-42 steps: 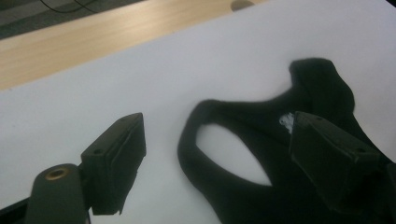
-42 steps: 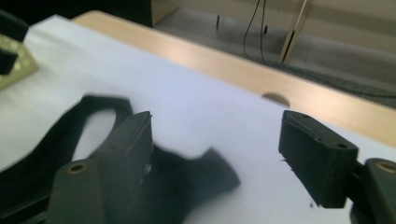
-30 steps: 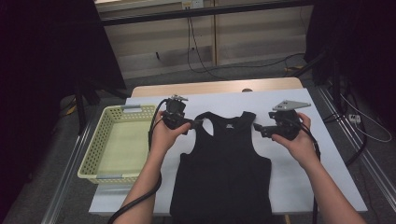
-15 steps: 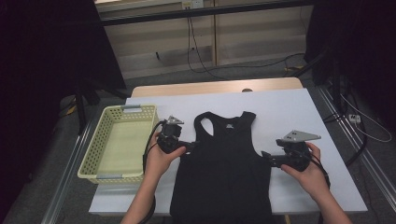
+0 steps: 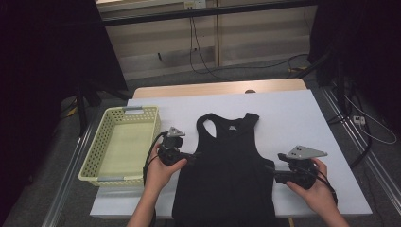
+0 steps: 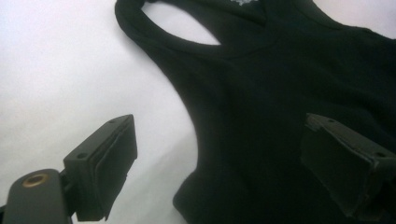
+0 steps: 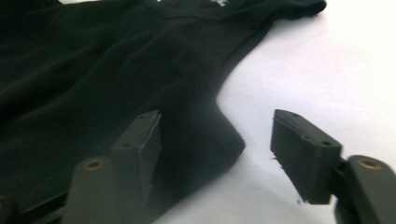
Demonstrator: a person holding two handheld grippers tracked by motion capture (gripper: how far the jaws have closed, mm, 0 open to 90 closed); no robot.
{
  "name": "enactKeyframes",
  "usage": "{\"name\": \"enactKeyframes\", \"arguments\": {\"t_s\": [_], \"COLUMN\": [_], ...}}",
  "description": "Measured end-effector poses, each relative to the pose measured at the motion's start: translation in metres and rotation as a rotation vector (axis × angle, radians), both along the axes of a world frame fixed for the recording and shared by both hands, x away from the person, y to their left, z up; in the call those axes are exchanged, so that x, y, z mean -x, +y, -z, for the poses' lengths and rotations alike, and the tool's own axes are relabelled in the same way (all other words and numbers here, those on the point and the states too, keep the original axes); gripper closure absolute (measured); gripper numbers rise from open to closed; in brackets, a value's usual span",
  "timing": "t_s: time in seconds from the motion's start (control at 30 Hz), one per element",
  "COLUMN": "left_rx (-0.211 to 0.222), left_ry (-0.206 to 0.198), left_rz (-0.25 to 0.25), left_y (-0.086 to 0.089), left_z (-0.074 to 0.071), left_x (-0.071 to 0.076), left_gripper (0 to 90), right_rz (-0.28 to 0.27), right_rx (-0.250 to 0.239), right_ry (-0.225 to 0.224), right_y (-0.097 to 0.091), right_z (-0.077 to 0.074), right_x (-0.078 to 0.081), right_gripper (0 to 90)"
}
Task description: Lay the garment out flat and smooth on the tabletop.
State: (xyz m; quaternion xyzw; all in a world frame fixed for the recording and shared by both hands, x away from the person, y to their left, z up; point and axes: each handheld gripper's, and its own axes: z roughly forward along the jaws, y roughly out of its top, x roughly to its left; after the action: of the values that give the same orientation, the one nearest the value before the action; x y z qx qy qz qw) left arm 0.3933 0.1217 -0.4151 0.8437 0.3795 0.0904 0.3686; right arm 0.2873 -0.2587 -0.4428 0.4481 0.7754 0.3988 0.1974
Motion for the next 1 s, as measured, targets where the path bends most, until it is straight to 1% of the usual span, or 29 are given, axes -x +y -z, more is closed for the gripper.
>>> {"name": "enactKeyframes", "arguments": {"t_s": [0.07, 0.13, 0.17, 0.2, 0.3, 0.37, 0.43, 0.47, 0.5, 0.63, 0.7, 0.77, 0.8, 0.83, 0.87, 0.93, 0.97, 1.0], "left_rx": [-0.011, -0.011, -0.015, -0.013, -0.013, -0.009, -0.003, -0.002, 0.001, -0.002, -0.004, -0.006, -0.006, -0.001, -0.001, -0.002, -0.001, -0.002], "left_ry": [-0.004, 0.004, 0.002, 0.009, 0.006, 0.004, 0.001, -0.001, -0.004, -0.002, -0.001, -0.004, -0.005, -0.003, -0.002, -0.001, 0.000, 0.001], "left_rz": [0.014, 0.015, 0.015, 0.014, 0.019, 0.018, 0.019, 0.018, 0.010, 0.018, 0.019, 0.019, 0.017, 0.012, 0.011, 0.014, 0.018, 0.019], "left_y": [0.000, 0.000, 0.000, 0.000, 0.000, 0.001, 0.002, 0.002, 0.002, 0.002, 0.001, 0.002, 0.002, 0.002, 0.002, 0.002, 0.002, 0.002], "left_z": [0.000, 0.001, 0.002, 0.002, 0.002, 0.001, 0.000, 0.000, 0.000, 0.000, 0.000, 0.000, 0.000, 0.000, 0.000, 0.000, 0.000, 0.000], "left_x": [-0.001, -0.001, -0.001, -0.001, -0.002, -0.001, -0.001, -0.001, 0.000, 0.001, 0.001, 0.001, 0.001, 0.001, 0.001, 0.001, 0.001, 0.001], "left_gripper": [11.9, 11.7, 11.6, 11.6, 11.6, 11.6, 11.5, 11.4, 11.5, 11.4, 11.4, 11.4, 11.4, 11.4, 11.4, 11.4, 11.4, 11.4], "right_rz": [-0.014, -0.018, -0.024, -0.027, -0.024, -0.013, -0.013, -0.016, -0.014, 0.000, 0.002, 0.013, 0.016, 0.019, 0.021, 0.021, 0.015, 0.007], "right_rx": [0.008, 0.000, 0.005, 0.009, 0.013, 0.014, 0.002, -0.005, -0.011, -0.018, -0.006, 0.019, 0.023, 0.020, 0.020, 0.018, 0.011, 0.004], "right_ry": [0.009, 0.027, 0.033, 0.033, 0.041, 0.042, 0.048, 0.045, 0.050, 0.055, 0.073, 0.078, 0.081, 0.094, 0.109, 0.108, 0.111, 0.114], "right_y": [0.001, 0.002, 0.003, 0.004, 0.003, 0.002, 0.001, 0.000, -0.001, 0.001, 0.003, 0.003, 0.003, 0.003, 0.002, 0.003, 0.002, 0.001], "right_z": [0.002, 0.004, 0.004, 0.004, 0.005, 0.005, 0.004, 0.003, 0.002, 0.002, 0.005, 0.008, 0.010, 0.011, 0.013, 0.014, 0.014, 0.014], "right_x": [0.001, 0.001, 0.002, 0.002, 0.003, 0.004, 0.005, 0.005, 0.006, 0.006, 0.006, 0.005, 0.004, 0.003, 0.003, 0.003, 0.003, 0.003], "right_gripper": [37.1, 39.2, 39.7, 41.0, 46.0, 47.5, 55.2, 56.9, 57.0, 58.1, 58.3, 58.4, 58.5, 59.2, 61.2, 66.2, 71.1, 78.2]}}
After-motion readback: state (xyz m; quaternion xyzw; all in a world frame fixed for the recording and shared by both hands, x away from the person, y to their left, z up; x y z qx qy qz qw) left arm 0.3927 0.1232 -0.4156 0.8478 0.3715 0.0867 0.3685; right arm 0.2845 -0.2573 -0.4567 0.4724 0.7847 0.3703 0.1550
